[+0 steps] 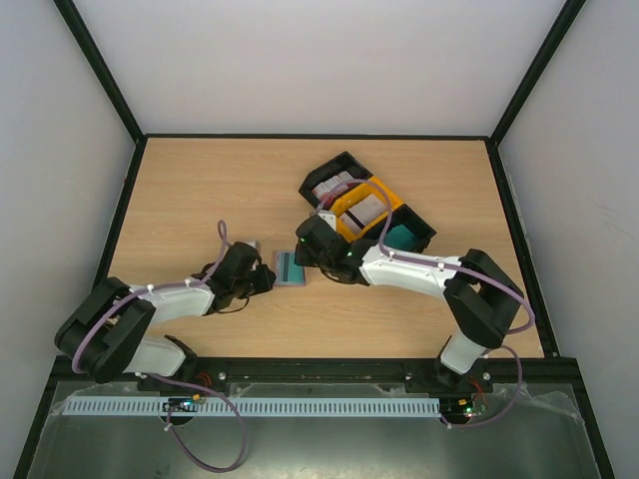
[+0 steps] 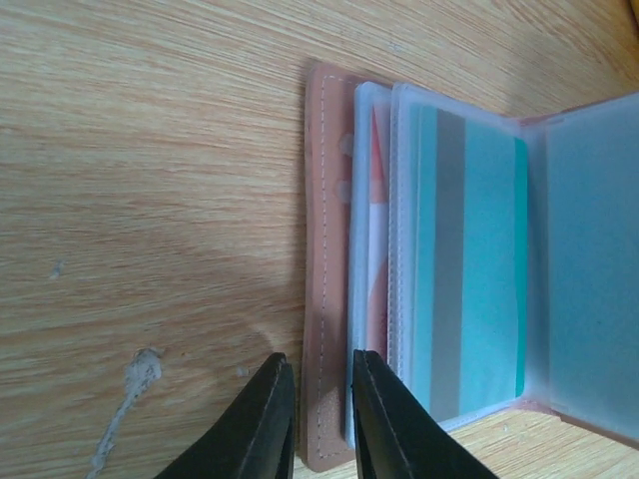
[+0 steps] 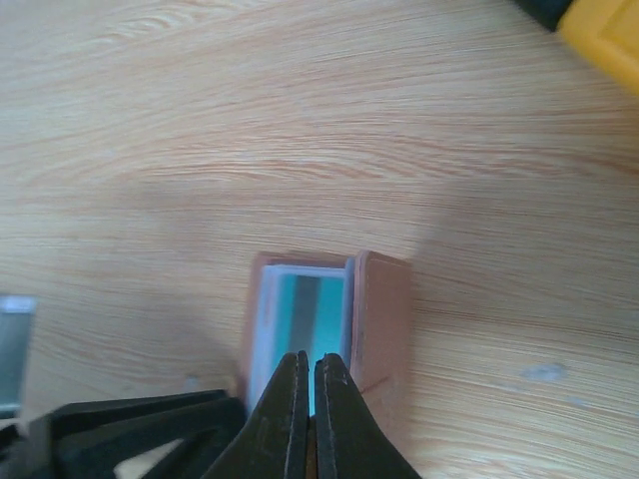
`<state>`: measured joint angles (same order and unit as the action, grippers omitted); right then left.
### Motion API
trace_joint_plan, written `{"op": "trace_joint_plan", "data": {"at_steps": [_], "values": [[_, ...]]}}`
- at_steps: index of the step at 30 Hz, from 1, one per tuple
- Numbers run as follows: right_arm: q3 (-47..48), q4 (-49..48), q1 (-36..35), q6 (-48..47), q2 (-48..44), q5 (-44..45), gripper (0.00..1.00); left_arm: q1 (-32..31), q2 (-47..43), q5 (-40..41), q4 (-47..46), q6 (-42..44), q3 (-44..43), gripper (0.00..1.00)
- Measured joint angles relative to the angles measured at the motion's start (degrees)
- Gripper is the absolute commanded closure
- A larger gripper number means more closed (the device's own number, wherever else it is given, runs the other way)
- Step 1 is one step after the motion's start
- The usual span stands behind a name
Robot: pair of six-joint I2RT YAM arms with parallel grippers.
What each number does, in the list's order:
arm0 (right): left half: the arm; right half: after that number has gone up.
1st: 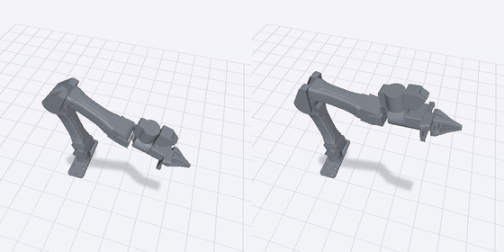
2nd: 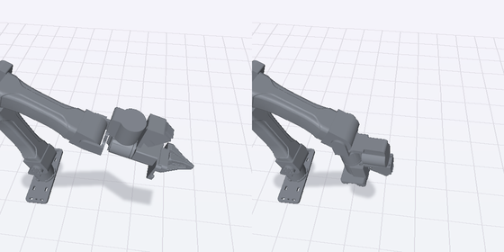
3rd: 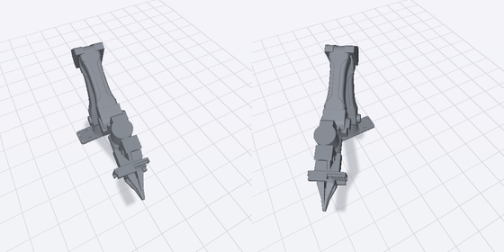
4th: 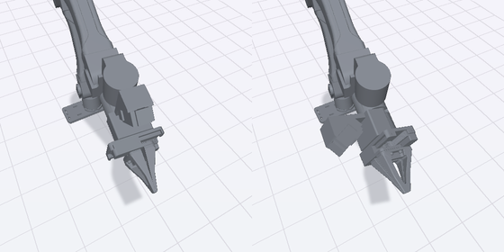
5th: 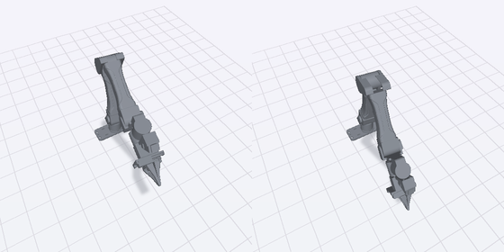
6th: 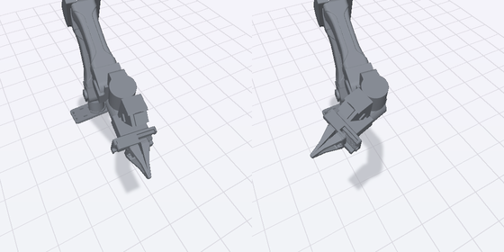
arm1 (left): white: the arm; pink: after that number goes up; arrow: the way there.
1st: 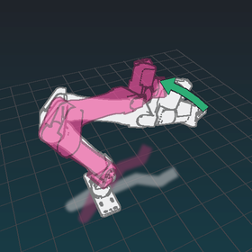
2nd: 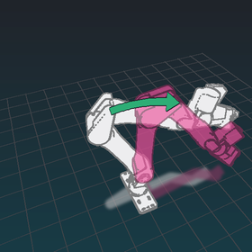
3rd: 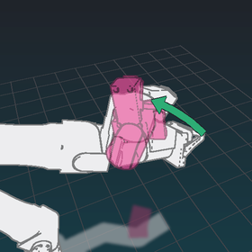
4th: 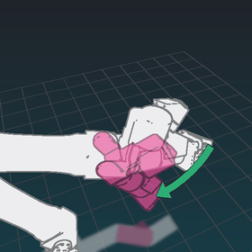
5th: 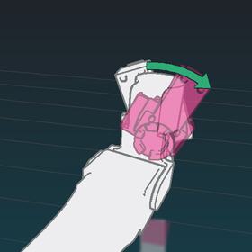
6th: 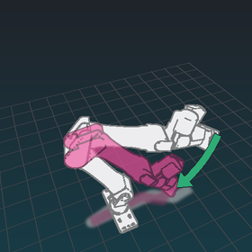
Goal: Put the credit cards into the card holder
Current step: Close the card holder at the center of the board.
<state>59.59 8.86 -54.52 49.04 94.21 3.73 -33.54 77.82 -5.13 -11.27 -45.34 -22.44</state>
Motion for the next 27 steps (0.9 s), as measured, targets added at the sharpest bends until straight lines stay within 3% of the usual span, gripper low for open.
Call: {"op": "trace_joint_plan", "data": {"at_steps": [18,21,27], "values": [[-5.9,-27.5,-0.3,15.1,11.1,-11.6,0.92,2.4,-1.2,-3.9,-5.1,-0.6,3.6,0.82],[-6.1,-30.2,-0.3,16.5,12.9,-12.1,0.84,2.6,-2.9,-3.7,-4.5,-1.4,4.6,0.81],[-5.9,-32.0,-0.3,16.6,14.8,-13.4,0.53,2.7,-8.0,-1.7,-0.1,-2.3,5.6,0.78]]}}
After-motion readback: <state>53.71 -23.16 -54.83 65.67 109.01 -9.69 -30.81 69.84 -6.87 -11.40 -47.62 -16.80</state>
